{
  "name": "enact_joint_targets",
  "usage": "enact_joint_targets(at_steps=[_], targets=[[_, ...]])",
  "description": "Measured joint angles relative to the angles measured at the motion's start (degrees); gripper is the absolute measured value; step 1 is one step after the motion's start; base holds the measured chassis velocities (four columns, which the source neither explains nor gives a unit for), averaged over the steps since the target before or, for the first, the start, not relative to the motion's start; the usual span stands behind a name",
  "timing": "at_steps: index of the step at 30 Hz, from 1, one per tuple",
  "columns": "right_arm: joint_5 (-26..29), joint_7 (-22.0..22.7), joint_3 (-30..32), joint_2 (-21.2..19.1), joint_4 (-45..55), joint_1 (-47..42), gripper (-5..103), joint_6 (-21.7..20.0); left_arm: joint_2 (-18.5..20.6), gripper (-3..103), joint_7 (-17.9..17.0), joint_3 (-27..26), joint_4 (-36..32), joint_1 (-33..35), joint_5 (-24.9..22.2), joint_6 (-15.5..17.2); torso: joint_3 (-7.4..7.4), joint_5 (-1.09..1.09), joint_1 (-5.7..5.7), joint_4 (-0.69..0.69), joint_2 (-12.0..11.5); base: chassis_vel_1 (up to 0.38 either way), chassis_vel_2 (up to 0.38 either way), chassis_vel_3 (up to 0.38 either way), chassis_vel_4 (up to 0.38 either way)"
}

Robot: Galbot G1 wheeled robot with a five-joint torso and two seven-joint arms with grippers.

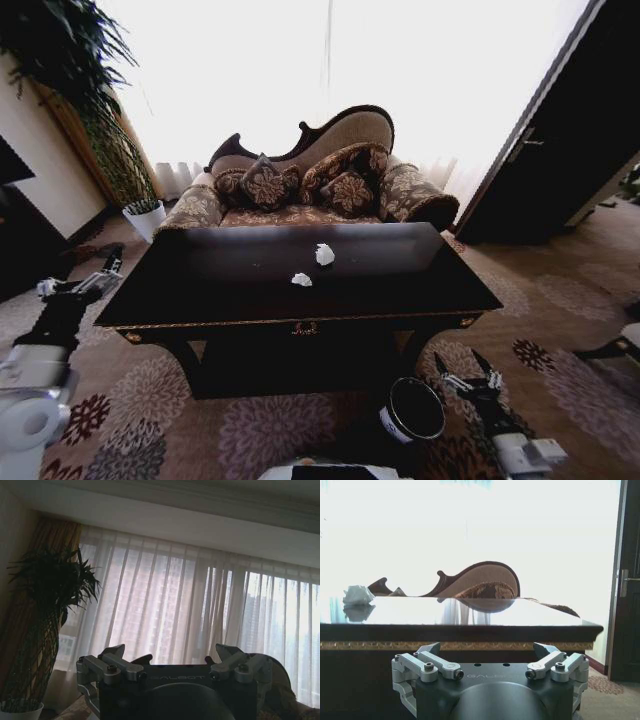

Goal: Move to the front of the table and place the trash on the table into the trash bin.

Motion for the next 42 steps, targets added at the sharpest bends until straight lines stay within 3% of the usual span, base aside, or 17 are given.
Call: enact_joint_targets(at_steps=[13,18,22,30,35,38,42], targets=[[4.55,2.82,2.64,-1.78,13.41,0.52,100,-5.43,-0.36,100,0.05,-1.40,-1.66,1.91,-0.33,-0.01,0.00,0.00,0.00,0.00,0.00,0.000,0.000,0.000,0.000],[5.78,4.88,1.79,-5.23,15.76,2.31,100,-8.36,-0.83,100,0.05,-1.56,-2.63,2.38,-0.39,-0.01,0.00,0.01,0.00,-0.01,0.00,0.000,0.000,0.000,0.000],[7.87,7.58,0.15,-12.87,17.54,5.62,100,-11.87,-1.58,100,0.06,-1.55,-3.93,3.19,-0.41,-0.01,0.00,0.01,0.00,0.01,0.00,0.000,0.000,0.000,0.000],[10.76,9.04,-2.81,-21.08,16.67,14.34,100,-17.86,-2.60,100,0.06,-1.20,-4.89,3.95,-0.03,0.04,0.00,0.01,0.00,0.01,0.00,0.000,0.000,0.000,0.000],[12.26,9.36,-7.21,-25.91,13.70,21.24,100,-20.43,-3.60,100,0.09,-1.01,-5.80,4.69,0.74,0.13,0.00,0.03,0.00,-0.01,0.00,0.000,0.000,0.000,0.000],[13.31,9.78,-12.71,-30.56,10.00,28.20,100,-21.49,-4.35,100,0.11,-1.40,-6.46,5.49,1.21,0.13,0.01,0.02,0.00,0.00,0.00,0.000,0.000,0.000,0.000],[14.36,10.47,-18.20,-33.81,7.29,35.06,100,-22.64,-5.12,100,0.13,-1.45,-7.03,6.00,1.79,0.17,0.01,0.02,0.00,0.00,-0.01,0.000,0.000,0.000,0.000]])
